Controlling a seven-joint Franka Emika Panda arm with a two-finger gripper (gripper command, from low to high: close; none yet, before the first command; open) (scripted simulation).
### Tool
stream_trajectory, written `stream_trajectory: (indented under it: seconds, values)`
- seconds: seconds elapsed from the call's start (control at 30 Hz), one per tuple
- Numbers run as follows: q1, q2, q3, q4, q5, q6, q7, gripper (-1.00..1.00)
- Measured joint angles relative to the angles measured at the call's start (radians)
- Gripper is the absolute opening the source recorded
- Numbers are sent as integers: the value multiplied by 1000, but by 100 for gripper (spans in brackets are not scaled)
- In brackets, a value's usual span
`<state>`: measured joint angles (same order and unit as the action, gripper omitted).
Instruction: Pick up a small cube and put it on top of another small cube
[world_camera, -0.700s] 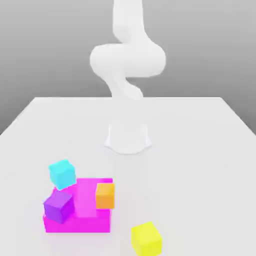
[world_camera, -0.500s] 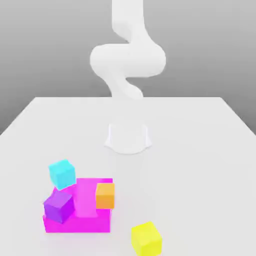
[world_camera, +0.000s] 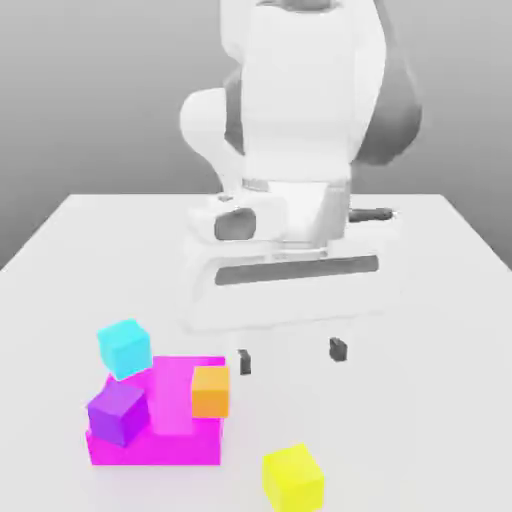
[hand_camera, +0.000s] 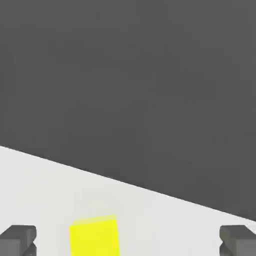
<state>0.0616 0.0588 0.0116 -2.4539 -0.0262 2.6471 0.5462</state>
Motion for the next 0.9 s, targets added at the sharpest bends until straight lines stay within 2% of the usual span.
stream_trajectory:
  seconds: [0.13,0.3,0.33,0.57,0.73,0.9]
  values:
    - [-3,145,14,-25,8,60,-50,0]
    - [2,326,10,-2,-1,195,-54,0]
    - [3,350,9,2,-2,214,-53,-100]
    - [2,350,10,2,-5,213,-51,-100]
    - [-6,193,18,-29,6,86,-58,-100]
    - [-46,13,-27,-113,-14,-9,19,-100]
